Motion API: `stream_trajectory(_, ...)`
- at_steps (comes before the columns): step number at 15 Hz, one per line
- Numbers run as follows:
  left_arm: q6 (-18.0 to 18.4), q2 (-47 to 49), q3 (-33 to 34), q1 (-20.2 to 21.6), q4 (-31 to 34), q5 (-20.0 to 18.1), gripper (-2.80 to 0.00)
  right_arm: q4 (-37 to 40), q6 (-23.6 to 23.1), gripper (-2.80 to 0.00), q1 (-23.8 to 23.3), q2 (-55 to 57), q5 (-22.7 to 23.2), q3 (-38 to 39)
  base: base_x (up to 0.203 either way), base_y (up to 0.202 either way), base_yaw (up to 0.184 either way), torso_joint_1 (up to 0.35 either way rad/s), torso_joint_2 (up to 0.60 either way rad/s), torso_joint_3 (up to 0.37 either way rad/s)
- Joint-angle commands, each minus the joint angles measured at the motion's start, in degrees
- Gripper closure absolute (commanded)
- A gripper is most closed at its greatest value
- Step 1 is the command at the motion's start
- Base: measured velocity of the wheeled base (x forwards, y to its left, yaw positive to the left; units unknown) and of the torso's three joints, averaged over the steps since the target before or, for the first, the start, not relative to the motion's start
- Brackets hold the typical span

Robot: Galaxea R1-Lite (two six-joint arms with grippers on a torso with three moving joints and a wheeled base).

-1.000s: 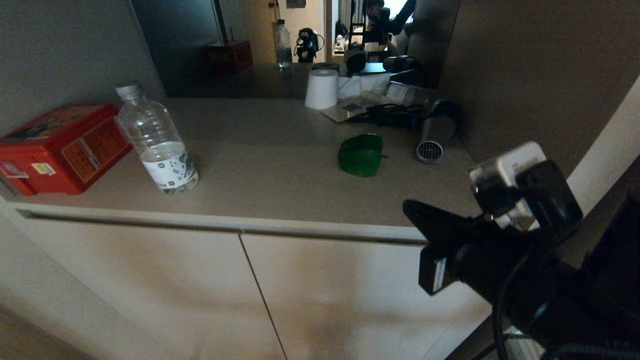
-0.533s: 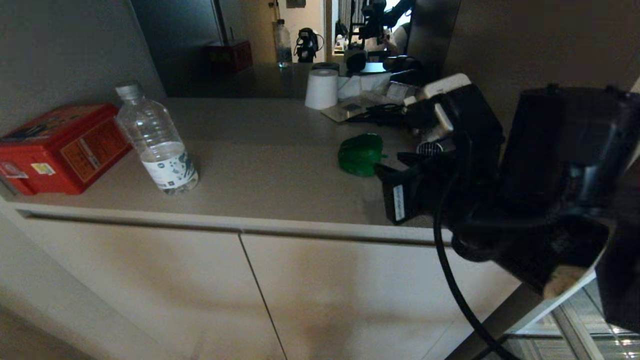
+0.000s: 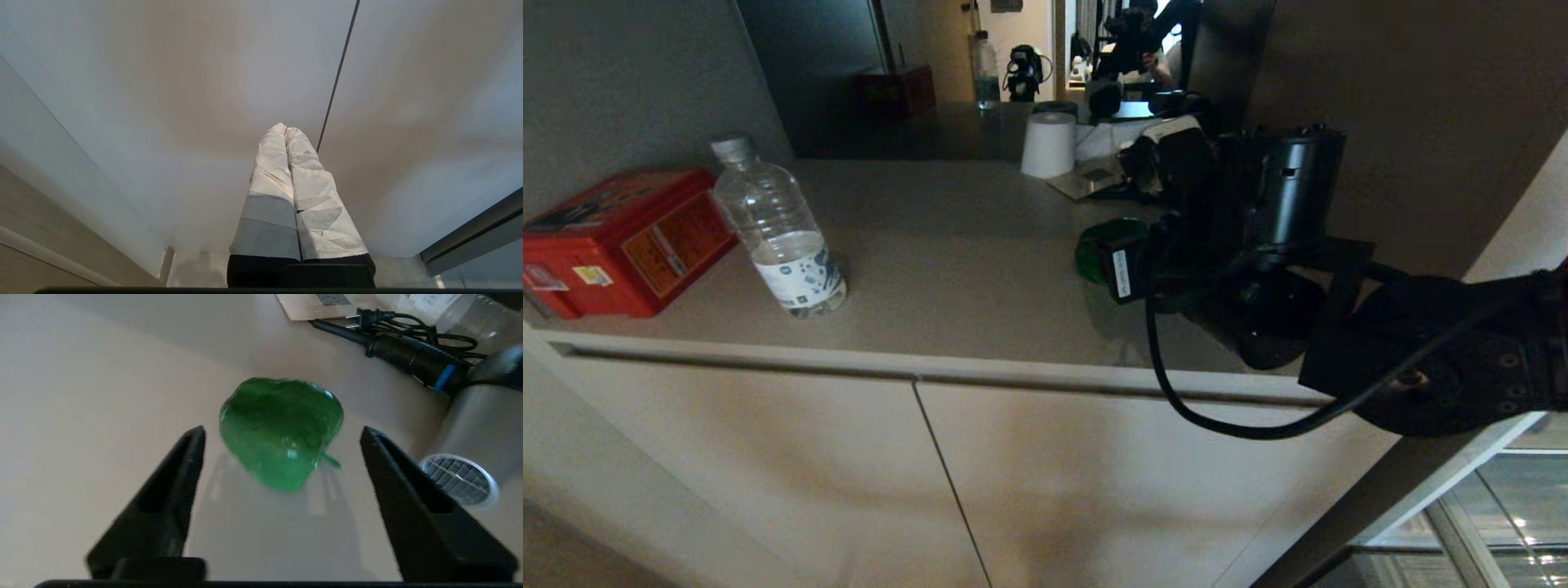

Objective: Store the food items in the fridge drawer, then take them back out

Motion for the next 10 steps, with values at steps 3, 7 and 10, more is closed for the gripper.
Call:
stream_trajectory(3,-0.01,0.01,0.0,0.01,0.02,0.01,0.0,-0.61,0.15,-2.8,-1.72,4.4,0.11,-3.63,0.0,0.0,0.0,0.0,0.0,0.0)
stream_trajectory(7,-0.01,0.01,0.0,0.01,0.02,0.01,0.0,-2.83,0.44,-2.8,-2.21,7.26,0.78,-5.65,0.0,0.0,0.0,0.0,0.0,0.0)
stream_trajectory(10,-0.01,0.01,0.0,0.01,0.02,0.01,0.0,-3.52,0.44,-2.8,-3.07,9.85,0.91,-7.99,0.0,0.0,0.0,0.0,0.0,0.0)
